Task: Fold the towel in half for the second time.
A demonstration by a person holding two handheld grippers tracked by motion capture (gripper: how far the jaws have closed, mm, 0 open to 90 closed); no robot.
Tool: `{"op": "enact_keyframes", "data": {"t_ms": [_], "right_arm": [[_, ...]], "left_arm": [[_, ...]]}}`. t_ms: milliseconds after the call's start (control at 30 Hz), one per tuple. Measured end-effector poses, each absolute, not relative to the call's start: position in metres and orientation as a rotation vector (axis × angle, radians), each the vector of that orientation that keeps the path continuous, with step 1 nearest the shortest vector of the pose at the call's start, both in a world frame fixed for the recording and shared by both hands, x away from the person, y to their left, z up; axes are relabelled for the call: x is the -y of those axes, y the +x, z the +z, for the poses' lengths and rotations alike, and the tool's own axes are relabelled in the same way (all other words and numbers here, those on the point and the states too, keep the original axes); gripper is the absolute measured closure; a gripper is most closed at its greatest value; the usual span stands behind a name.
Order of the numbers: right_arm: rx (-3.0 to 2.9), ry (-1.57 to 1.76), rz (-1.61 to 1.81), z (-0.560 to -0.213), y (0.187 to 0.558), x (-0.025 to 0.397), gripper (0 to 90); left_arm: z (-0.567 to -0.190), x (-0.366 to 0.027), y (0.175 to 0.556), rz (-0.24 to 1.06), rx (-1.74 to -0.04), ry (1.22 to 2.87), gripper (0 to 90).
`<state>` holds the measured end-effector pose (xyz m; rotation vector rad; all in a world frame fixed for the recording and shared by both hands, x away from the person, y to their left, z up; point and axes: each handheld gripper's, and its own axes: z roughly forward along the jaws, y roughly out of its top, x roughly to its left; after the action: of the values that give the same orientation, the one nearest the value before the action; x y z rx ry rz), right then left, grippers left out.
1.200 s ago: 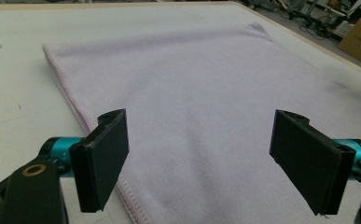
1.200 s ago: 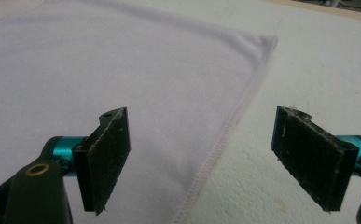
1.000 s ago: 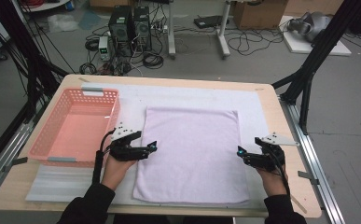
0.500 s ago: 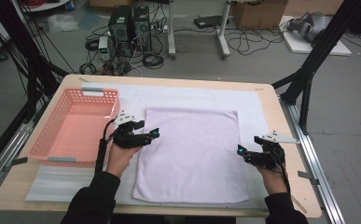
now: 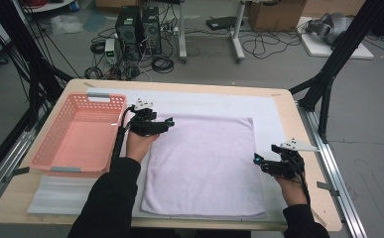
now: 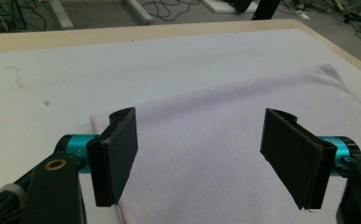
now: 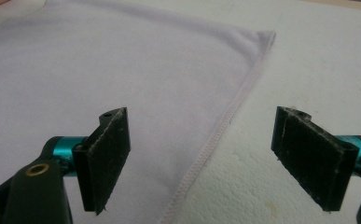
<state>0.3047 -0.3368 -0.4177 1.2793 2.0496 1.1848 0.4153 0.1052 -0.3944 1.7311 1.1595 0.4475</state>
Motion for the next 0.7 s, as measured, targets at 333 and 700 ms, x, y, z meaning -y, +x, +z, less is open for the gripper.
{"op": "enact_keyframes", "data": {"t_ms": [333,700], "right_arm": [[-2.056,1.281,1.201,-0.417,0.306,0.336,18.5],[-2.054,1.291,1.208,-0.418,0.307,0.338,18.4]], "left_arm": [[-0.41,-0.106,0.451,0.497,-1.255,1.776,34.6],[-0.432,-0.112,0.47,0.536,-1.295,1.812,42.7]]}}
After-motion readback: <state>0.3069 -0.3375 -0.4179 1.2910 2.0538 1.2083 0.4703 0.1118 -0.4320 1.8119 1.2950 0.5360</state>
